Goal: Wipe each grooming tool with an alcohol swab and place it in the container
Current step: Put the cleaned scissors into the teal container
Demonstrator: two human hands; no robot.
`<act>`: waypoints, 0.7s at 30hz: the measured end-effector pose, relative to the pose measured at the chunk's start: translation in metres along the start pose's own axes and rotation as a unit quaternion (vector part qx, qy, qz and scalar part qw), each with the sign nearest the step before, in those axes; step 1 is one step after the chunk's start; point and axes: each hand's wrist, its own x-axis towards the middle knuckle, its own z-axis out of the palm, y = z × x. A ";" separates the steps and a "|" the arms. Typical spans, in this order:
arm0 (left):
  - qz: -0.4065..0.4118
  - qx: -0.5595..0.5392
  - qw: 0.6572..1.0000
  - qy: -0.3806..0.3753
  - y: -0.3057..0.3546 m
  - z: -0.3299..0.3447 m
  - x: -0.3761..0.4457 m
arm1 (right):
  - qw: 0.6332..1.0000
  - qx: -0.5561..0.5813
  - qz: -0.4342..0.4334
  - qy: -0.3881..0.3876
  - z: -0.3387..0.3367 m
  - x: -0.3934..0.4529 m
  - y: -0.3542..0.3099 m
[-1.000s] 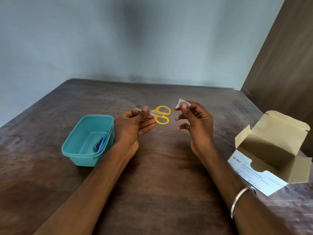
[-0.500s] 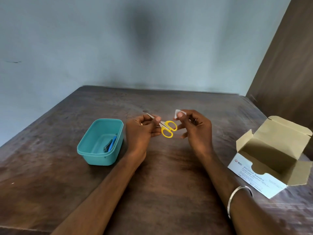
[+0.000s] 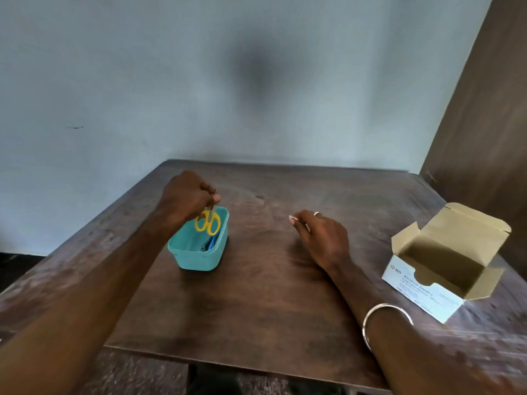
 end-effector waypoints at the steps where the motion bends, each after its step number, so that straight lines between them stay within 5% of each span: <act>1: -0.015 0.022 0.999 -0.021 -0.005 0.000 0.002 | 1.000 -0.009 -0.003 -0.007 -0.001 -0.001 -0.002; 9: -0.098 0.083 0.982 -0.138 -0.020 0.038 0.005 | 1.000 -0.021 0.003 -0.013 -0.010 -0.008 -0.009; 14: -0.088 0.147 0.978 -0.119 -0.022 0.041 0.001 | 0.999 0.024 0.021 0.003 -0.015 -0.019 -0.010; 21: 0.075 0.227 0.971 0.012 0.021 0.027 -0.049 | 0.969 0.195 0.138 0.059 -0.039 -0.058 -0.009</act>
